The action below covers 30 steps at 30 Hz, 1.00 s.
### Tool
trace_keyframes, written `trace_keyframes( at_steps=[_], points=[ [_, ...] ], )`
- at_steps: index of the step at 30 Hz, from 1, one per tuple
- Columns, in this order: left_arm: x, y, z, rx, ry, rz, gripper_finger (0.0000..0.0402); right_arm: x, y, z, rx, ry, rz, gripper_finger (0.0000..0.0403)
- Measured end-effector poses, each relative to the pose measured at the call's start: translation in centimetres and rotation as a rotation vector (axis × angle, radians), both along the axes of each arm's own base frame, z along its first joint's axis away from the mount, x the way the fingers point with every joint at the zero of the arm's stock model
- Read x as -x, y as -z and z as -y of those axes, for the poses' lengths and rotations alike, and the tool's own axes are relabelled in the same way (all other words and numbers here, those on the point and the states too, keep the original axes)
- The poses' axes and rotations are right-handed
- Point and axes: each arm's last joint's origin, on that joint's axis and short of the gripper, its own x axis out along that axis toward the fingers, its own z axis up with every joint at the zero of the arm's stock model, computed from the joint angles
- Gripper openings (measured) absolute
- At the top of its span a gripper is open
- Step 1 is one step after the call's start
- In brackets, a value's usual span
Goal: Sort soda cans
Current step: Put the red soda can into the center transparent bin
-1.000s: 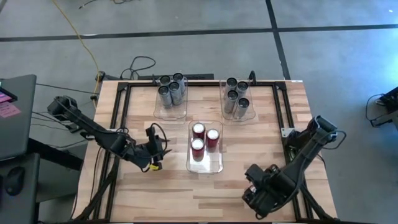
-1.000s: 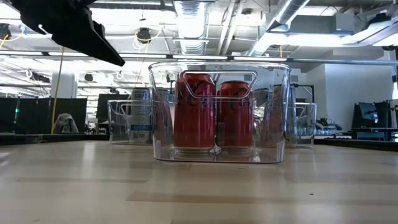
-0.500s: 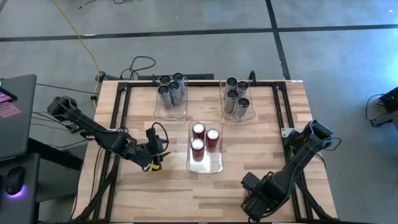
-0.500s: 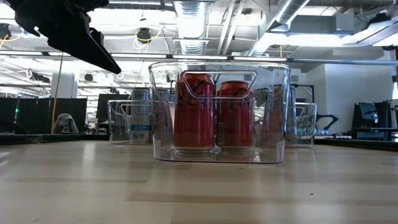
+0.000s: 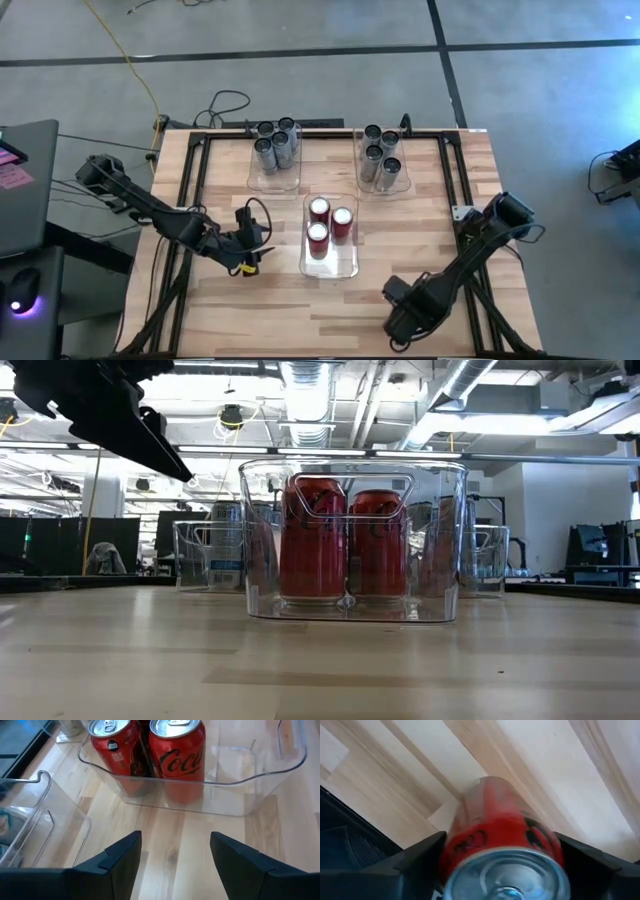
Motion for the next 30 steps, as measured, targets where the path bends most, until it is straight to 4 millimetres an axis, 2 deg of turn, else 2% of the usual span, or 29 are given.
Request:
trace_keyframes(
  at_steps=[5, 13, 21, 30],
  points=[
    [-0.2, 0.0, -0.5, 0.009, -0.040, 0.006, 0.0234, -0.5, 0.0, 0.6, 0.000, 0.003, 0.000, 0.0296],
    [-0.1, 0.4, -1.4, 0.035, -0.117, -0.028, 0.0234, -2.6, -0.6, 2.1, -0.020, 0.007, 0.038, 0.0294],
    [-0.1, 0.4, -1.5, 0.035, -0.119, -0.029, 0.0234, -6.2, -5.0, 5.5, -0.017, -0.081, 0.150, 0.0294],
    [0.0, 0.5, -1.5, 0.029, -0.121, -0.042, 0.0234, -7.2, -10.3, 9.2, 0.094, -0.119, 0.191, 0.0294]
  ],
)
